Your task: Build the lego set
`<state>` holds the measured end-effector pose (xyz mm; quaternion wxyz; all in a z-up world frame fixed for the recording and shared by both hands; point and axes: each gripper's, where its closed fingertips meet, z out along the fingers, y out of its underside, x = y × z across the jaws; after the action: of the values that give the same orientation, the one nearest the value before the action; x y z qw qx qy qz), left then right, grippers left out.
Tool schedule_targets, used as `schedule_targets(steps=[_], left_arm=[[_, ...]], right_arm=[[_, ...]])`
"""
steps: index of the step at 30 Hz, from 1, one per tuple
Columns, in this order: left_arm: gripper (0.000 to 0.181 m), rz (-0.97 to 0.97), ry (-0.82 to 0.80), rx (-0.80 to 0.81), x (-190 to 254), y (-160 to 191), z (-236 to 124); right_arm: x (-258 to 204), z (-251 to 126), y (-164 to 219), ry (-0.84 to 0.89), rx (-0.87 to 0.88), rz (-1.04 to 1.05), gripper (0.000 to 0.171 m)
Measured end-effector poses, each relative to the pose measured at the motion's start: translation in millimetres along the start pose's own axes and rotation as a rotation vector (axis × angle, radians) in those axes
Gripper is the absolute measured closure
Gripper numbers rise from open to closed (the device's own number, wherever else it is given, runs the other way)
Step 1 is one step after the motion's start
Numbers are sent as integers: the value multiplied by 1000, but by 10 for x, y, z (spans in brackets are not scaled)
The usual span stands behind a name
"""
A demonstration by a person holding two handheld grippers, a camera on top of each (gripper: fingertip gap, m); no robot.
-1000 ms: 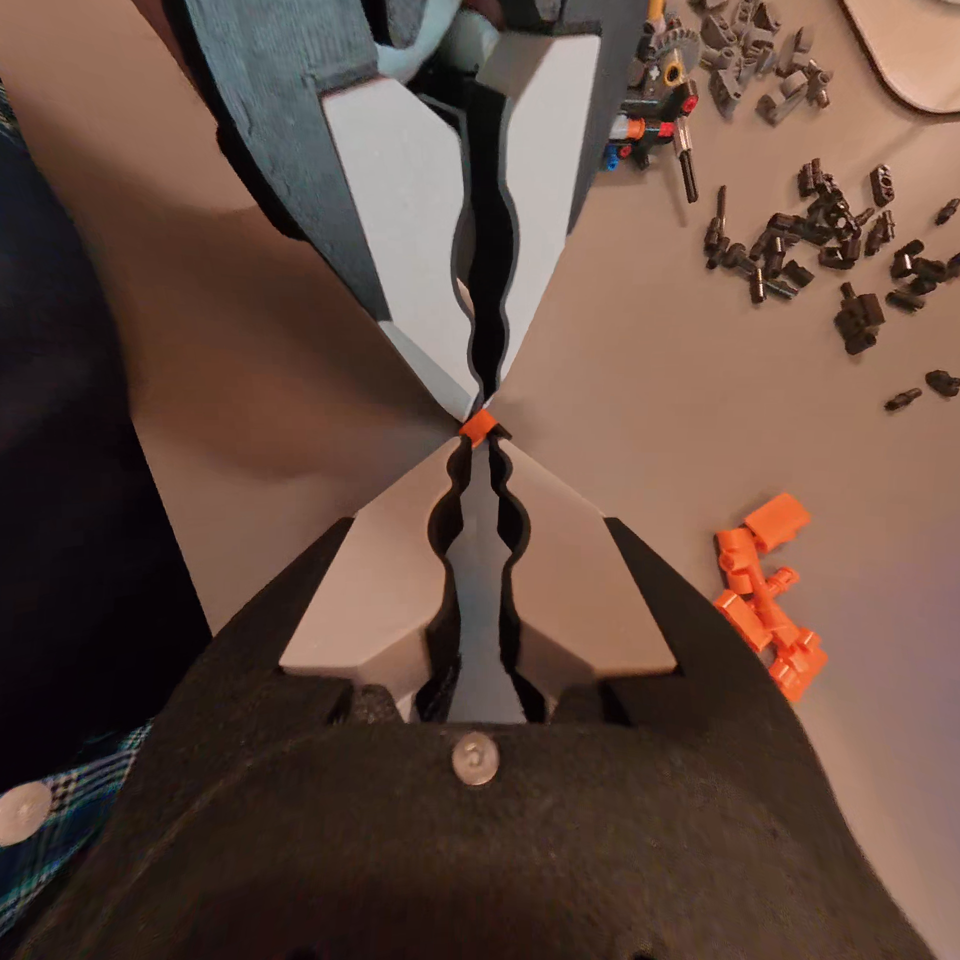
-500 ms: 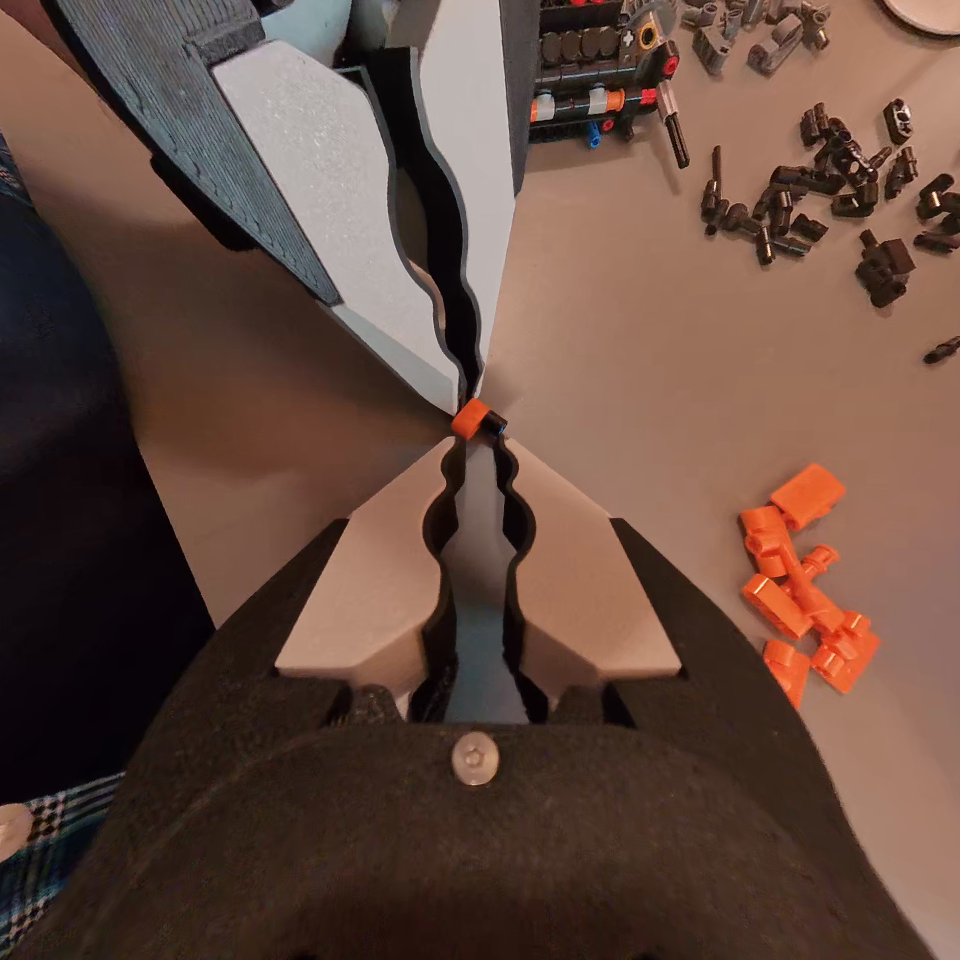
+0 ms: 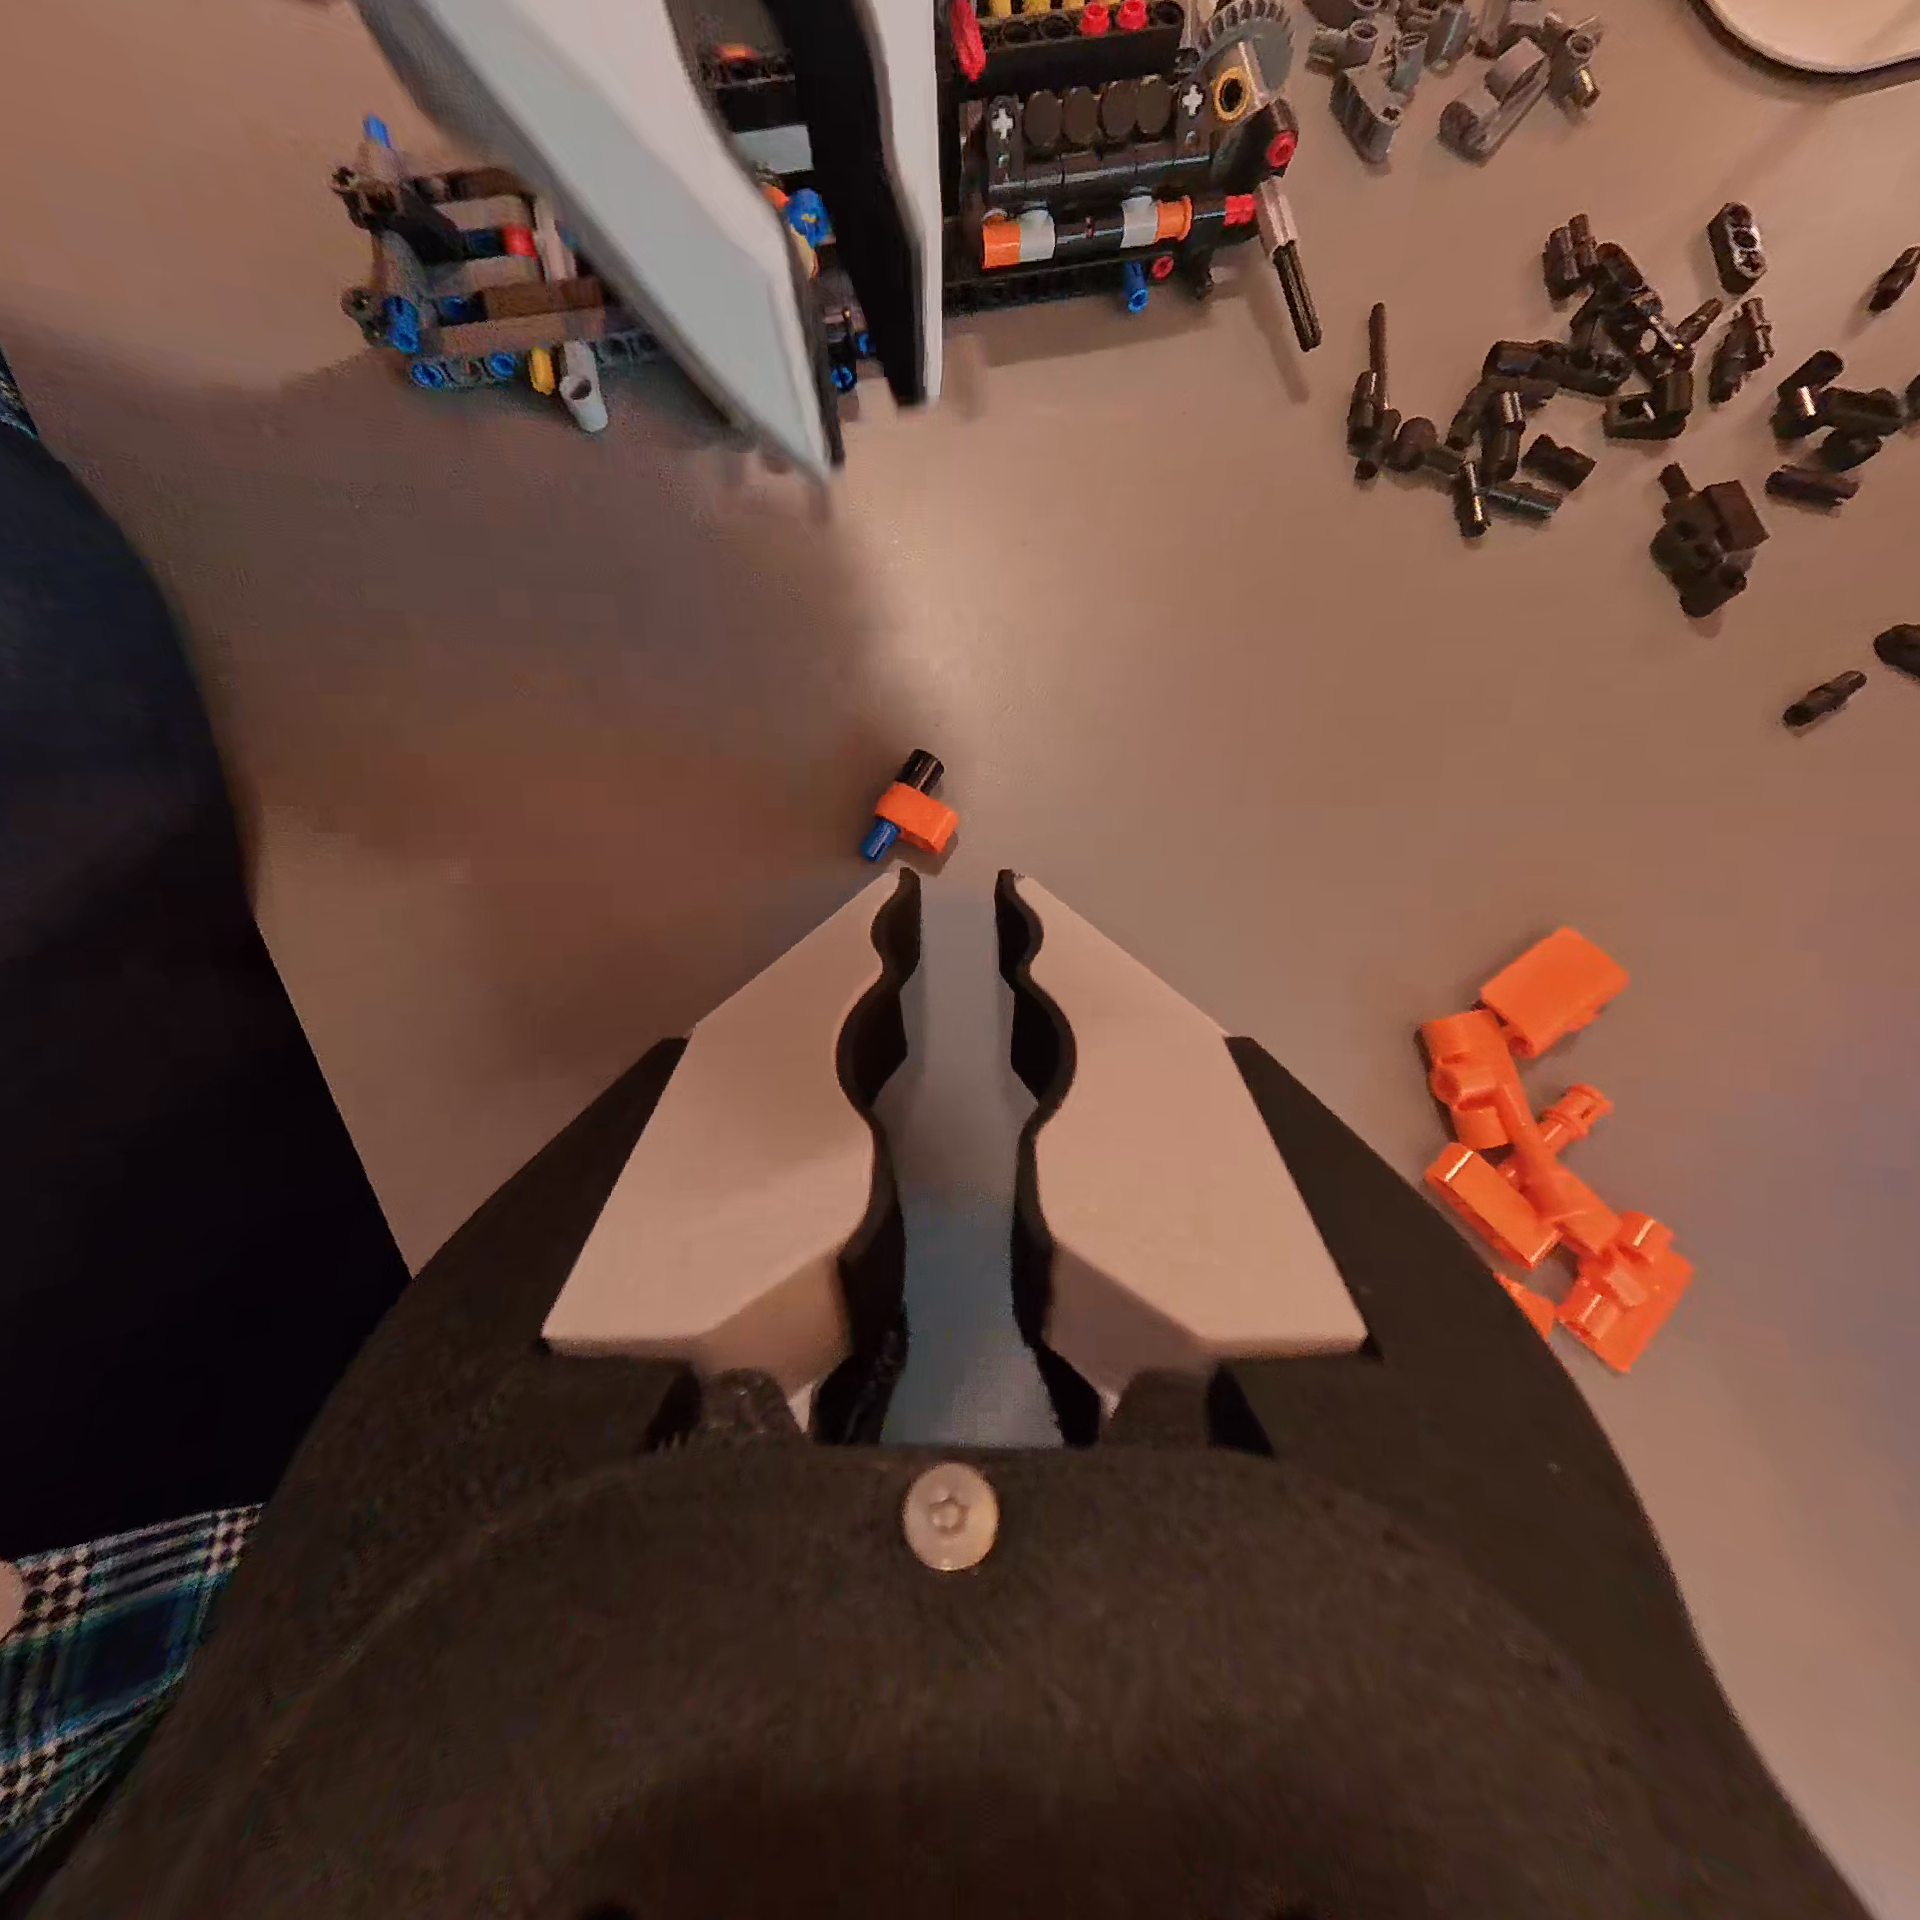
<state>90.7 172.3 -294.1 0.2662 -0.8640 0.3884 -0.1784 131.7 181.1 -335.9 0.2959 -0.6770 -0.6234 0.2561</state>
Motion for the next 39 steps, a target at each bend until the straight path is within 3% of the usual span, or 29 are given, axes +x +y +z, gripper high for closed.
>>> schedule_targets(steps=[8,19,31,39], left_arm=[[165,-20,-92,48,-342,103,-350],[140,21,-197,175,-789,-76,-682],[163,-81,-334,280,-1280,204,-1022],[176,-115,-425,328,-1578,422,-1190]], right_arm=[[10,-46,-87,-18,20,-5,151],[539,-174,-517,101,85,-34,154],[1693,271,-948,192,10,102,150],[2031,272,-1045,189,6,154,166]])
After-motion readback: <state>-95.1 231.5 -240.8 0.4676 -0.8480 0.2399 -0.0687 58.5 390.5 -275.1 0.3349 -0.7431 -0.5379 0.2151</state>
